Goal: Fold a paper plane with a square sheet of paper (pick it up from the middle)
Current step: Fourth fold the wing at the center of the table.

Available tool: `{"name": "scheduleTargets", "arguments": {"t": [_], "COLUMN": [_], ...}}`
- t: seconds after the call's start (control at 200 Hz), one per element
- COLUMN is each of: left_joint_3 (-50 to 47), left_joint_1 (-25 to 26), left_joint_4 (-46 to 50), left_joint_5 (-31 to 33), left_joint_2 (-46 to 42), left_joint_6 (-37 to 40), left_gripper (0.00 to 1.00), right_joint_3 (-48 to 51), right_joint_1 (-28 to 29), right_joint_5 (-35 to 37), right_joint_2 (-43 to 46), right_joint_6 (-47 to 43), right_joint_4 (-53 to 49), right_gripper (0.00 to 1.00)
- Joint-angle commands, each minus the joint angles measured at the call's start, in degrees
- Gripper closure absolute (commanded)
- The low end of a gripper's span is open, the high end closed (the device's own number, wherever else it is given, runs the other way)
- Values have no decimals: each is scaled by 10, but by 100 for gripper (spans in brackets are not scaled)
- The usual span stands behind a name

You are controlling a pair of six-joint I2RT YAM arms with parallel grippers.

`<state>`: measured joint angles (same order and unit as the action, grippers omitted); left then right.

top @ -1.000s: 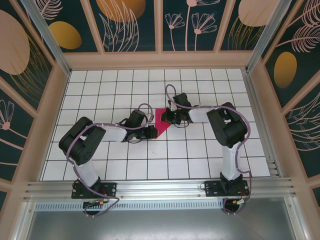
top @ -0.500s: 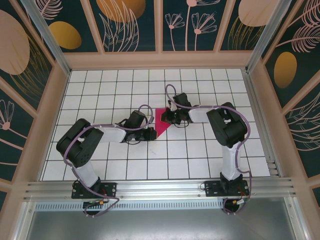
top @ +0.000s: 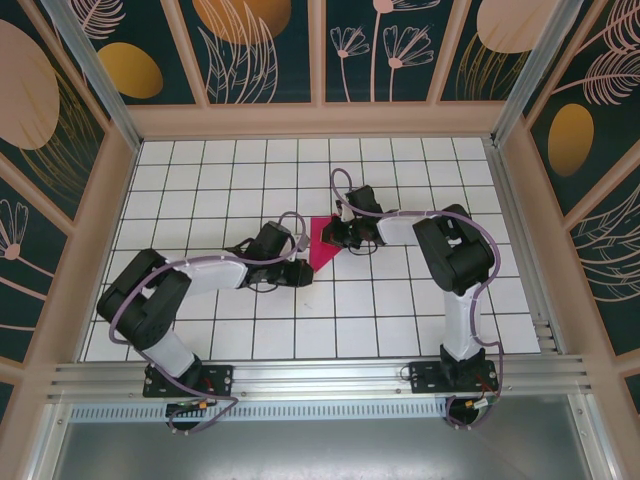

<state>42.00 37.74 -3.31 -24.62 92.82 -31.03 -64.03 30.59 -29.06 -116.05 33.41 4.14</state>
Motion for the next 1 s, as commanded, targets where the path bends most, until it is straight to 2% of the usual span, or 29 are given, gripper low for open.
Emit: {"name": "scheduleTargets", "arguments": {"t": [0.0,0.105,0.3,0.515,0.771,0.996], "left_joint_3": [16,33,71,84,29,-27], "left_joint_1": [-1,-4,-7,-9,-9,-7], "left_joint_4": [-47,-67,-80,-72,-56,-46], "left_joint_5": [35,62,65,71,35,6], "left_joint_2": [-20,8,96,136,118,69], "left_joint_6": [-33,-53,-71,-71,-60,-53], "left_gripper": [85,86,90,91,93,94], "right_joint_3": [18,17,15,15,14,14], "right_joint_1": [1,1,1,1,-1,-3], "right_joint_5": [65,64,61,61,61,62], "right_joint_2": [-61,-62,-62,-60,-59,-59], "right_joint_6": [-1,-1,-1,-2,-4,-4], "right_joint_4": [-62,-61,-60,-62,-67,-67], "right_gripper": [100,100,100,100,100,100]}}
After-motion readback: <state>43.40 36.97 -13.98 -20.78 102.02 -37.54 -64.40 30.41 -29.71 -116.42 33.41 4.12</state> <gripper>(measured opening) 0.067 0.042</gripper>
